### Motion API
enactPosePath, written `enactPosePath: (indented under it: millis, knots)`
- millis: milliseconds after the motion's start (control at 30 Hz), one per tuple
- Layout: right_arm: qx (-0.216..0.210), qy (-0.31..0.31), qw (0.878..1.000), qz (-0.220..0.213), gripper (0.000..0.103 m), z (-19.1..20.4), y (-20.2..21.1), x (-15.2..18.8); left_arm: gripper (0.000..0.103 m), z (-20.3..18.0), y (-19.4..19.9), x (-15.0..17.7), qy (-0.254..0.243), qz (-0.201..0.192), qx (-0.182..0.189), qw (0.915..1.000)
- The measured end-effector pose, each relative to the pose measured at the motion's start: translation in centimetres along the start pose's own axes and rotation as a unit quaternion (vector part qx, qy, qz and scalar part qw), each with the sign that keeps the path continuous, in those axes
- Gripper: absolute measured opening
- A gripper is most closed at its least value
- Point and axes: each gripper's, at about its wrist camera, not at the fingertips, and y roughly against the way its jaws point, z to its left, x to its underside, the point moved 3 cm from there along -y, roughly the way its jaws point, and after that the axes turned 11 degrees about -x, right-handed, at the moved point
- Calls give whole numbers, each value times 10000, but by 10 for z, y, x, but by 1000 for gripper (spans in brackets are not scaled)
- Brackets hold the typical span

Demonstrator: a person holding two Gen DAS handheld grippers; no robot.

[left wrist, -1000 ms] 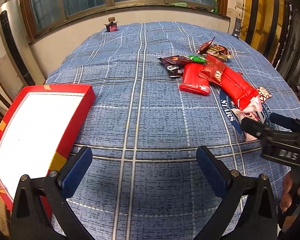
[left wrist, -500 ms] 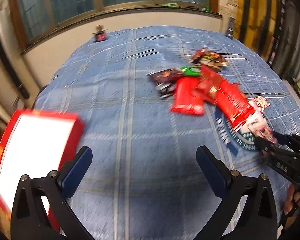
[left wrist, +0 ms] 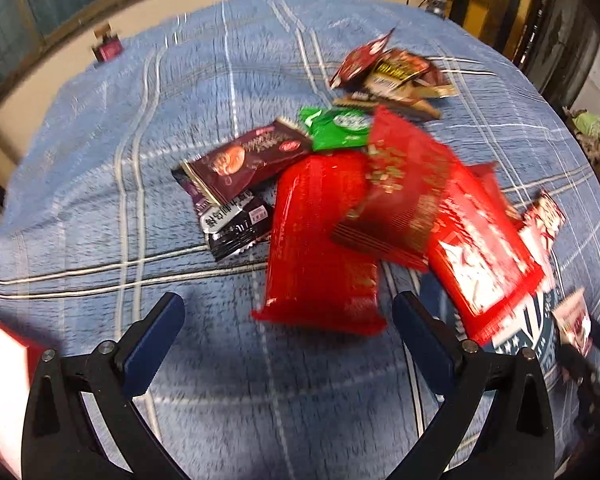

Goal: Organize snacks
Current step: 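Grasp a red wafer packet with the left gripper while the right holds the Lotso packet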

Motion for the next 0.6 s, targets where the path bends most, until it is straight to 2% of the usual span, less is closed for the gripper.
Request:
enactPosePath:
  millis: [100,167,233,300,367,467,600]
  knots:
    - [9,-9,10000,-20,50,1,-1,-1,103,6,-6,-3,219,26,133,9997]
    - [16,-3,10000,-27,50,1,-1,-2,103,7,-8,-5,187,0,32,9998]
    - [34,-6,10000,-33,51,1,-2,-2,97,10,-11,-11,259,-47,24,9996]
    - [55,-10,10000,-36,51,2,-3,-3,76,9,-9,-13,248,-148,41,9996]
    - [49,-31,10000,-49,51,1,-2,-2,60,7,-5,-11,183,-221,50,9996]
    - [84,-43,9999,-54,51,2,-3,-2,53,9,1,-7,165,-216,92,9996]
    - [185,21,9998,-35,51,7,-3,1,50,11,13,7,214,-262,262,9991]
